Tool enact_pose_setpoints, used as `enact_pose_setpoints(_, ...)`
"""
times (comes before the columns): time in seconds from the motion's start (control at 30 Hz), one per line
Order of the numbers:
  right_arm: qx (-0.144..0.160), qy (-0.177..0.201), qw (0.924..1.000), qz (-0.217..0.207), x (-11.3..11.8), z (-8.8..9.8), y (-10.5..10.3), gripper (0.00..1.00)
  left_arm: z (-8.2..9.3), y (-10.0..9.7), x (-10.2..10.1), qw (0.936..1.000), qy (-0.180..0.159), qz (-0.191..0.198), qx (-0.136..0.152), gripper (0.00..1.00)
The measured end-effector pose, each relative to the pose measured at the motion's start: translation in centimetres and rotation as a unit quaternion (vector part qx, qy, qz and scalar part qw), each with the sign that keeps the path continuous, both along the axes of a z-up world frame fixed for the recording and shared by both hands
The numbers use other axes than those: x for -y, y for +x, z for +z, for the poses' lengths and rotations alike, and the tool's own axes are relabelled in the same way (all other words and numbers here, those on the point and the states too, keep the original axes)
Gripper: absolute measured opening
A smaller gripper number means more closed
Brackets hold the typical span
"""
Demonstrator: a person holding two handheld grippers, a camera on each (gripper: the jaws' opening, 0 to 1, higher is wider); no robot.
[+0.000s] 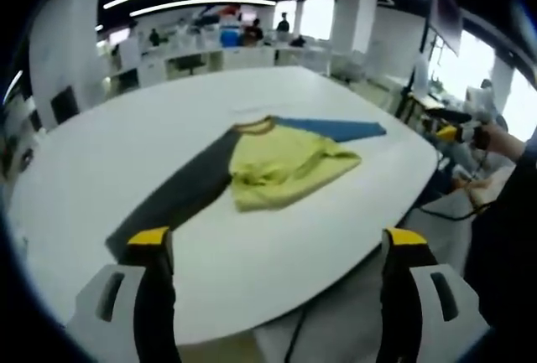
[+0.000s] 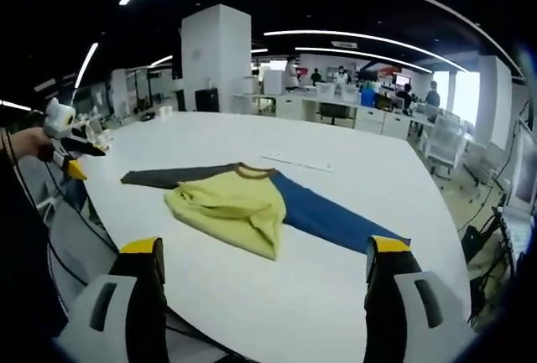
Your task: Fold the garment on the visible template until the final outline fits inside the template.
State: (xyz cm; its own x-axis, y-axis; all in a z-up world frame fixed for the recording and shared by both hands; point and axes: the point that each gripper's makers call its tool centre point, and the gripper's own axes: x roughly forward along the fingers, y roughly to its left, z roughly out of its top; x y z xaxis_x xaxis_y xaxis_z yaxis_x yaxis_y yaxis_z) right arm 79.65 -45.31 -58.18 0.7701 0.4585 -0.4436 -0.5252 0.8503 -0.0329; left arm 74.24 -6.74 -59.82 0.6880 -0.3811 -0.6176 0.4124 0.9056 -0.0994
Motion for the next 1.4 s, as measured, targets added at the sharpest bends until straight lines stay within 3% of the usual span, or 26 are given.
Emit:
enact_pose_setpoints(0.4, -0.002, -0.001, 1.0000, 0.005, -0.3, -0.5, 0.3, 0.92, -0.4, 0.4, 0.2, 1.0000, -0.001, -0.003, -0.003, 0.95)
enact_pose_setpoints(0.57, -0.002, -0.004, 0.9999, 0.012, -0.8, -1.0, 0.4, 0.88, -1.0, 0.9, 0.4, 0.9999, -0.003, -0.008, -0.006, 0.86)
enact_pose_setpoints(0.8, -0.015, -0.009, 0.9995, 0.025, -1.5, -2.6, 0.7, 0.71, -2.5, 1.9, 0.8, 0.9997, 0.005, -0.018, -0.018, 0.76)
enact_pose_setpoints(0.93, -0.022, -0.009, 0.9994, 0.025, -1.8, -3.4, 1.1, 0.70, -3.2, 2.8, 1.1, 0.9996, 0.000, -0.018, -0.022, 0.74)
enact_pose_setpoints(1.23, -0.036, -0.018, 0.9985, 0.036, -3.0, -4.9, 2.5, 0.63, -5.0, 4.9, 1.4, 0.9992, 0.006, -0.017, -0.035, 0.59)
enact_pose_setpoints(1.4, -0.041, -0.023, 0.9979, 0.044, -3.6, -5.5, 3.3, 0.56, -5.8, 5.9, 1.4, 0.9990, 0.009, -0.018, -0.040, 0.57)
